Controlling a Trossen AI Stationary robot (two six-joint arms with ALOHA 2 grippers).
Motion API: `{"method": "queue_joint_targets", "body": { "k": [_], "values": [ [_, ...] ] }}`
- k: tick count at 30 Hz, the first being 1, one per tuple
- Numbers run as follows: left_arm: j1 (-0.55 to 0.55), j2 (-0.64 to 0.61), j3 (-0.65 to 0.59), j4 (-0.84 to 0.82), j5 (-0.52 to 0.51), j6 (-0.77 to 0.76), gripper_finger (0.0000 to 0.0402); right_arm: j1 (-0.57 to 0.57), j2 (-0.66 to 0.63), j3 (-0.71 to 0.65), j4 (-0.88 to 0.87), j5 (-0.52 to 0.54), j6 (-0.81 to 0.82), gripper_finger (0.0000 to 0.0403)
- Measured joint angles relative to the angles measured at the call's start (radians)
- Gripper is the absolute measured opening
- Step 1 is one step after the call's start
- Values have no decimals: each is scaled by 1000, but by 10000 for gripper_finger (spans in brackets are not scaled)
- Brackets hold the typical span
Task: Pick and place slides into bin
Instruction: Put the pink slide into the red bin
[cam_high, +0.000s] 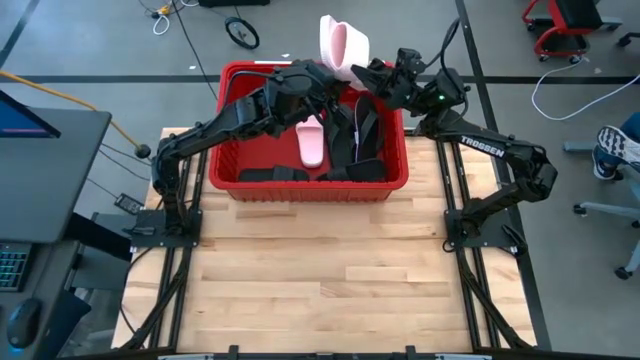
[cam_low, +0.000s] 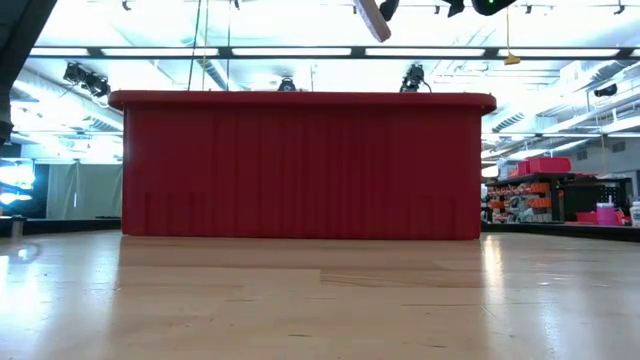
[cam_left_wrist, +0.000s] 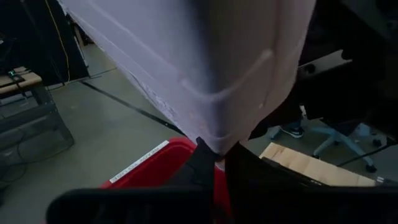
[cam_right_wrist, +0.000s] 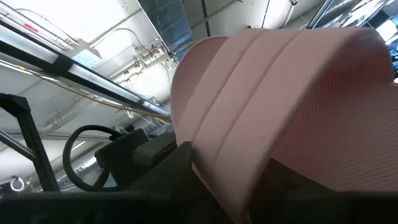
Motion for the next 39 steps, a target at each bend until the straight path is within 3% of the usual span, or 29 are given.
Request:
{"method": "queue_joint_targets", "body": {
  "k": [4,8,14,19,23,30,32,35,39],
  "values": [
    [-2,-12,0,-73,1,0,58,-13,-1,-2,-11,29,-33,150],
    [-6,-54,0,-161,-4,-5,120,-41,-6,-3,-27,75,-65,146],
    [-7,-129,2,-140,-24,-15,200,-61,-8,-3,-214,74,-163,74],
    [20,-158,2,-165,-13,-129,236,-56,-8,-3,-261,100,-250,12],
    [30,-161,1,-241,-7,-134,238,-47,-7,-3,-280,144,-275,25],
    [33,-174,116,-233,-4,-69,206,-19,37,-4,-646,149,-258,9],
    [32,-176,161,-222,-5,-58,197,-4,65,-4,-619,130,-205,11],
    [23,-216,134,-134,6,-19,188,18,127,2,-532,95,-134,17],
    [18,-246,154,-107,6,15,186,53,253,20,-430,117,-59,11]
  ]
}}
